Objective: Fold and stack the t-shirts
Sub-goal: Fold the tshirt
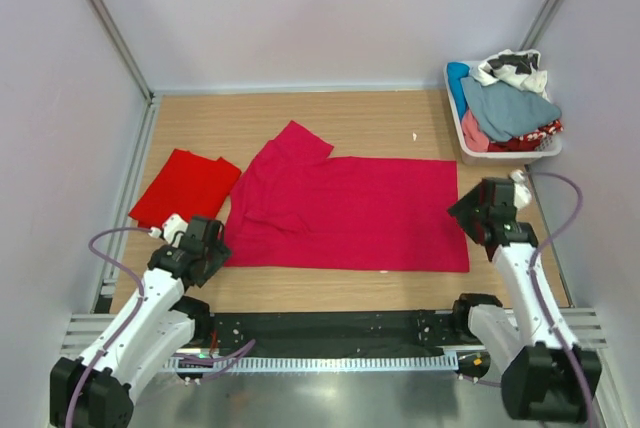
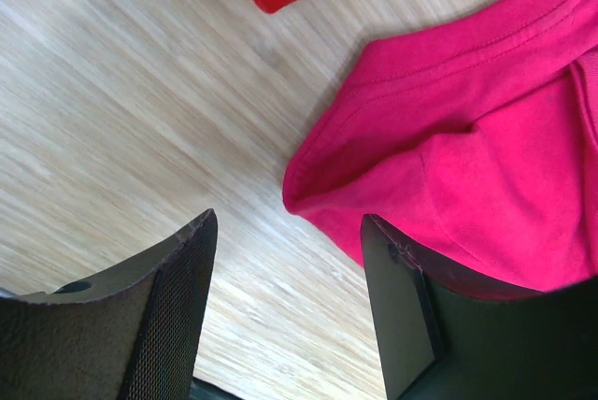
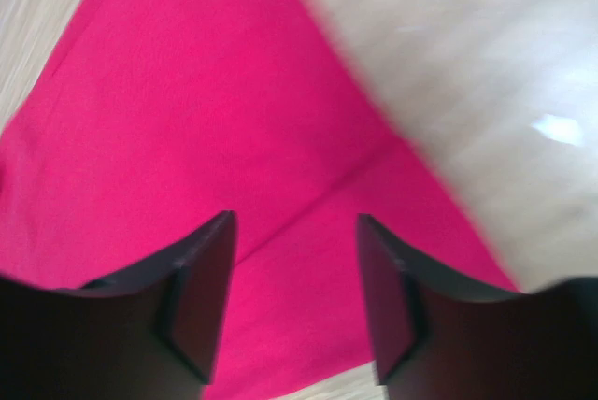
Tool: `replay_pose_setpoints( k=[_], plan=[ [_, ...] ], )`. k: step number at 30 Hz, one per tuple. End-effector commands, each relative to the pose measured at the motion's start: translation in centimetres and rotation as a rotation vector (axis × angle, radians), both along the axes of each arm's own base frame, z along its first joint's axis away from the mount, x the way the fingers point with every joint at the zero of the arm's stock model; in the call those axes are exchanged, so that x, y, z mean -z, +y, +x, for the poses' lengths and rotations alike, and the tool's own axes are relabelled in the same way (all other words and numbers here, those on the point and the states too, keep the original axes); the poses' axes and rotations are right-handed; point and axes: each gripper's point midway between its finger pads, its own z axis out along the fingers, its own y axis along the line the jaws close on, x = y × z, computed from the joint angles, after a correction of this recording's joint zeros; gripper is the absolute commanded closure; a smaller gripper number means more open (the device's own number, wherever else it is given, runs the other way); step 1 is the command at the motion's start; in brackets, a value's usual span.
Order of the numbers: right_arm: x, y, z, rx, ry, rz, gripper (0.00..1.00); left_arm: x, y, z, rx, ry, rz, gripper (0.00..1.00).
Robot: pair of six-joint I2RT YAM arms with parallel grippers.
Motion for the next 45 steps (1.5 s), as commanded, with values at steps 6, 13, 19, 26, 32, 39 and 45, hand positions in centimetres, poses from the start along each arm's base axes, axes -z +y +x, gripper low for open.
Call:
replay_pose_setpoints(
  k=[6, 13, 19, 26, 32, 39, 45],
  plan=[
    [-5.2, 17.2, 8.8, -0.749, -0.211, 0.047, 0.47, -2.2, -1.7, 4.0, 0.103, -0.102, -0.014, 0.42],
    [-4.0, 29.0, 10.8, -1.078, -0.185, 0.119, 0.52, -0.7, -3.2, 4.6, 0.148, -0.061, -0.063, 0.52],
    [-2.9, 36.4, 11.4, -1.242, -0.177, 0.218, 0.53, 0.5, -3.2, 4.4, 0.141, -0.022, -0.058, 0.60],
    [0.6, 40.2, 10.5, -1.340, -0.093, 0.258, 0.54, 1.1, -2.7, 3.6, 0.119, 0.022, -0.040, 0.79],
    [1.7, 41.8, 9.2, -1.403, -0.065, 0.275, 0.56, 1.4, -2.7, 3.1, 0.120, 0.052, -0.045, 0.98],
    [3.1, 42.5, 7.7, -1.428, -0.024, 0.274, 0.57, 1.3, -2.6, 2.0, 0.115, 0.077, -0.052, 1.00],
    [5.1, 42.9, 6.8, -1.440, 0.022, 0.260, 0.58, 1.0, -2.7, 0.4, 0.094, 0.063, -0.094, 1.00]
  ],
)
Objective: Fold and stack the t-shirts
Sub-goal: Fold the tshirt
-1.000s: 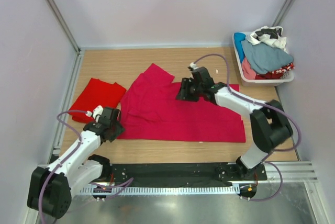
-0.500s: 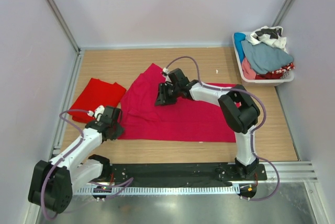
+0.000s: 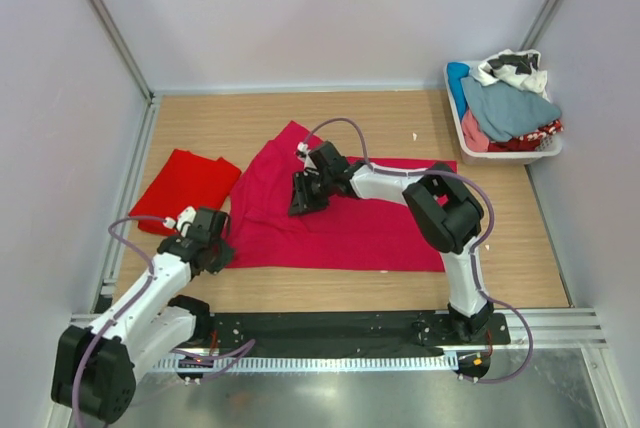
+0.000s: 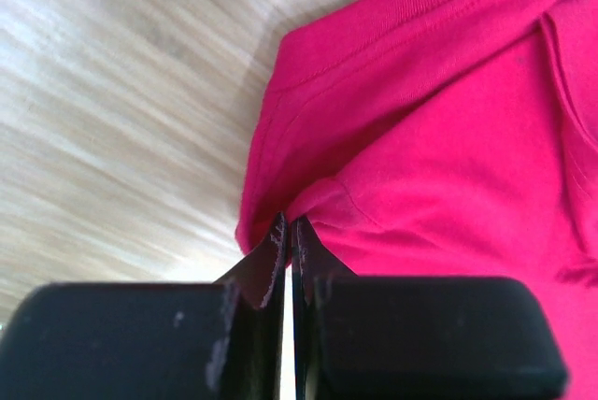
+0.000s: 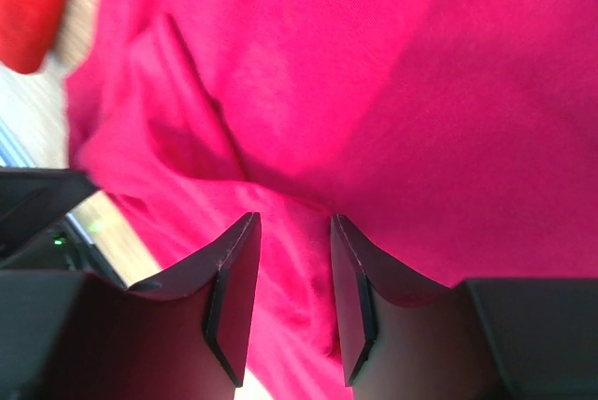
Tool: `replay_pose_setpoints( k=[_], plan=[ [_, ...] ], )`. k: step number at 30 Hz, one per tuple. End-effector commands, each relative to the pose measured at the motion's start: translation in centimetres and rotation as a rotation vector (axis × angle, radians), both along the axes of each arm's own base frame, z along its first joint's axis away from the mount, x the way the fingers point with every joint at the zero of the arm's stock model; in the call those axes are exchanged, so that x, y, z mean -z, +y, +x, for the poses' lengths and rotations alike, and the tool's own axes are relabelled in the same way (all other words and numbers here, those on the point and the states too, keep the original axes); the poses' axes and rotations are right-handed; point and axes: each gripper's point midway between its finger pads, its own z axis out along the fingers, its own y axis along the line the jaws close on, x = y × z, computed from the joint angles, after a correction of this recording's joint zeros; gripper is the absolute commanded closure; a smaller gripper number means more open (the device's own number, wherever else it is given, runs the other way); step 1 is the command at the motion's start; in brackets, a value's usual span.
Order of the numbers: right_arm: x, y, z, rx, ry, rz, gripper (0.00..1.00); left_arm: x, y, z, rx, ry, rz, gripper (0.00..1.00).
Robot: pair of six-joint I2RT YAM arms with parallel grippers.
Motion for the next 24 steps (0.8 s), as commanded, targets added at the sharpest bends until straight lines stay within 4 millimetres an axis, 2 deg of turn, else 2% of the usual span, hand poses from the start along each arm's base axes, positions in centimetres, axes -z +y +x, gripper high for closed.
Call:
replay_pose_setpoints(
  k=[1, 7, 12, 18, 24],
  plan=[
    [-0.2, 1.1, 0.0, -0.032, -0.022, 0.011, 0.59, 0.0, 0.1, -1.8, -0.022, 0.026, -0.022, 1.00],
    [0.2, 1.5, -0.3, -0.034, -0.022, 0.014, 0.65, 0.1, 0.0, -2.2, -0.031, 0.015, -0.043, 1.00],
    [-0.6, 1.5, 0.5, -0.004, -0.050, 0.011, 0.85, 0.5, 0.4, -2.3, -0.028, 0.040, -0.016, 1.00],
    [-1.6, 1.3, 1.6, 0.063, -0.086, 0.022, 0.88, 0.7, 0.6, -2.4, -0.028, 0.041, -0.003, 1.00],
    [-1.7, 0.4, 1.7, 0.117, -0.096, 0.024, 0.87, 0.9, 1.1, -2.3, -0.030, 0.038, 0.029, 1.00]
  ],
)
